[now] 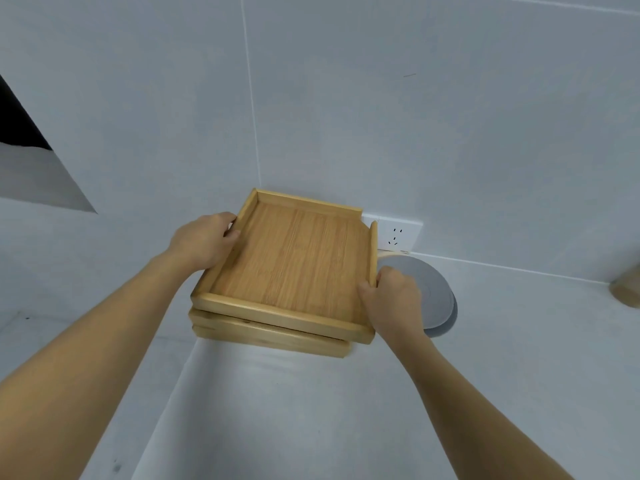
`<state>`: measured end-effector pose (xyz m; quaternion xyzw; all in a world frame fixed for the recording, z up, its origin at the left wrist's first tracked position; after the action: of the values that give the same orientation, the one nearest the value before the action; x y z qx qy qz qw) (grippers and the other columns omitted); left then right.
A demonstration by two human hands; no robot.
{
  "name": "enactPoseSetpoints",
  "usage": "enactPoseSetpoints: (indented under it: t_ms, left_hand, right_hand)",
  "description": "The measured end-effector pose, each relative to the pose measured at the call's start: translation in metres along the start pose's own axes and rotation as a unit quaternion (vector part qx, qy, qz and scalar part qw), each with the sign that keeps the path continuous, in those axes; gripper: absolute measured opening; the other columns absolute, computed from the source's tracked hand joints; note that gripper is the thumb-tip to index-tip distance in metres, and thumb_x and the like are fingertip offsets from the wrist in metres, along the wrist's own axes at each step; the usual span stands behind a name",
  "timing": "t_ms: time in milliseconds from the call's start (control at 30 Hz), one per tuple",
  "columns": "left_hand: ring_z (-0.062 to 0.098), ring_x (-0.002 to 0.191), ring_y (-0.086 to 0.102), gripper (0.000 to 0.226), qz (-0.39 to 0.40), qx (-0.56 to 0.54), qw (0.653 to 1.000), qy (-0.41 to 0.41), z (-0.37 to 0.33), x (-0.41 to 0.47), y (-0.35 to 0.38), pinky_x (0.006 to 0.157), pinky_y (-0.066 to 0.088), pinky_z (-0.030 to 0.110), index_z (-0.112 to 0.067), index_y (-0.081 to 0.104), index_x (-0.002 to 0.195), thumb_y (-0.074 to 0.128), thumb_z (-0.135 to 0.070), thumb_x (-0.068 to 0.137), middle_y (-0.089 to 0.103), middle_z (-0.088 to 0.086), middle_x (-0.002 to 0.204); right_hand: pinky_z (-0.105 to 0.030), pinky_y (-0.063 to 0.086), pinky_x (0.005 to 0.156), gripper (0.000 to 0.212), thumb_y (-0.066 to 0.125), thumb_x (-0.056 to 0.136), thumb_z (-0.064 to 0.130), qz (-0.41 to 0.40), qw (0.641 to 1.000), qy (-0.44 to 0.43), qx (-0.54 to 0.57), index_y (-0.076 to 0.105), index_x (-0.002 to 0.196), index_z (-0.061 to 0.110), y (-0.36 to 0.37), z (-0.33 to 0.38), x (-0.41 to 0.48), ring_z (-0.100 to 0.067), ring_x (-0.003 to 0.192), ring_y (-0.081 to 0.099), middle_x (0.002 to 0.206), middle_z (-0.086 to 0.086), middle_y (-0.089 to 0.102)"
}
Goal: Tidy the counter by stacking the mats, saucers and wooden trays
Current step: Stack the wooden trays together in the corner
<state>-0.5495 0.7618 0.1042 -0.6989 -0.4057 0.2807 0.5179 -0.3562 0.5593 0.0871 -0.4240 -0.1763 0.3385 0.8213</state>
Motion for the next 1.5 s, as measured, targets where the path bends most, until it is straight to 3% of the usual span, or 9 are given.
enactPoseSetpoints:
  t_ms: [133,467,600,700,833,967,1100,1233,1500]
  left_hand:
    - [0.026,0.082,0.057,0.028,0.008,-0.009,1.0,-0.006,0.012,0.002,0.012,0.07,0.046,0.036,-0.013,0.055,0.114,0.04,-0.028,0.096,0.061,0.005,0.093]
    - [0.021,0.092,0.055,0.041,-0.011,-0.093,0.994,-0.052,0.026,-0.012,0.021,0.079,0.045,0.036,-0.016,0.048,0.129,0.04,-0.04,0.096,0.056,0.0,0.1]
    - [0.019,0.082,0.057,0.034,-0.056,-0.388,0.914,-0.106,0.048,-0.033,0.025,0.072,0.046,0.032,-0.01,0.048,0.128,0.032,-0.021,0.1,0.06,0.002,0.093]
    - [0.02,0.083,0.058,0.043,-0.086,-0.461,0.873,-0.134,0.069,-0.059,0.038,0.077,0.049,0.033,0.0,0.048,0.127,0.024,0.013,0.093,0.06,0.011,0.096]
    - [0.022,0.116,0.053,0.076,0.012,-0.403,0.911,-0.089,0.085,-0.092,0.059,0.102,0.038,0.036,-0.008,0.047,0.127,0.022,0.033,0.069,0.056,0.006,0.119]
    - [-0.01,0.118,0.041,0.074,0.18,-0.415,0.89,-0.047,0.076,-0.115,0.077,0.09,0.039,0.016,-0.041,0.039,0.123,0.065,0.01,0.076,0.047,-0.026,0.125]
    - [-0.016,0.106,0.042,0.075,0.109,-0.42,0.896,-0.091,0.059,-0.121,0.087,0.095,0.032,0.02,-0.044,0.037,0.119,0.084,-0.021,0.065,0.047,-0.03,0.117]
    - [0.0,0.105,0.05,0.061,0.044,-0.442,0.888,-0.119,0.052,-0.123,0.091,0.096,0.034,0.025,-0.027,0.045,0.12,0.079,-0.013,0.07,0.055,-0.02,0.111]
    - [0.002,0.095,0.058,0.038,-0.019,-0.444,0.886,-0.132,0.055,-0.119,0.093,0.08,0.044,0.016,-0.016,0.057,0.107,0.075,-0.01,0.074,0.064,-0.01,0.1]
  right_hand:
    - [-0.037,0.04,0.061,0.033,0.051,0.087,0.021,0.007,1.0,0.005,-0.007,0.036,0.06,0.009,0.013,0.004,0.002,-0.025,0.065,0.045,0.062,-0.007,0.044]
    - [-0.031,0.029,0.05,0.036,0.049,0.086,0.02,0.006,1.0,0.0,0.013,0.029,0.057,0.01,0.029,-0.001,-0.001,-0.019,0.051,0.033,0.054,-0.003,0.035]
    - [-0.032,0.033,0.057,0.039,0.038,0.094,0.036,-0.042,0.998,0.0,0.042,0.04,0.063,0.013,0.025,-0.012,-0.007,-0.022,0.058,0.043,0.059,-0.001,0.044]
    - [-0.038,0.041,0.062,0.028,0.035,0.095,0.018,-0.077,0.982,0.027,0.172,0.049,0.072,0.011,0.022,-0.028,-0.016,-0.027,0.068,0.052,0.067,-0.005,0.052]
    - [-0.028,0.043,0.083,0.049,0.037,0.081,-0.014,0.02,0.979,0.053,0.194,0.052,0.122,0.008,0.036,-0.052,-0.029,-0.017,0.099,0.056,0.104,-0.004,0.059]
    - [-0.027,0.044,0.097,0.071,0.054,0.076,-0.006,0.175,0.965,-0.028,0.192,0.036,0.135,0.027,0.053,-0.055,-0.039,-0.002,0.117,0.048,0.13,0.01,0.05]
    - [-0.016,0.048,0.076,0.086,0.073,0.069,0.001,0.251,0.942,-0.045,0.217,0.028,0.122,0.051,0.058,-0.051,-0.04,0.001,0.092,0.057,0.106,0.017,0.055]
    - [-0.021,0.043,0.08,0.094,0.08,0.064,0.014,0.245,0.947,-0.018,0.206,0.026,0.139,0.031,0.067,-0.053,-0.038,-0.019,0.107,0.05,0.107,0.009,0.054]
    - [-0.011,0.046,0.064,0.073,0.076,0.068,0.007,0.226,0.944,-0.015,0.238,0.041,0.129,0.027,0.07,-0.057,-0.037,-0.01,0.088,0.059,0.096,0.006,0.062]
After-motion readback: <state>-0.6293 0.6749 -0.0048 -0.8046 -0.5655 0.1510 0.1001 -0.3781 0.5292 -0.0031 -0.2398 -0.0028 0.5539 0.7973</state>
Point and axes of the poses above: each hand's wrist, its own x-axis towards the middle knuckle, its own y-axis out of the palm, z = x × y, the point moved 2 cm from there along x, towards the middle knuckle
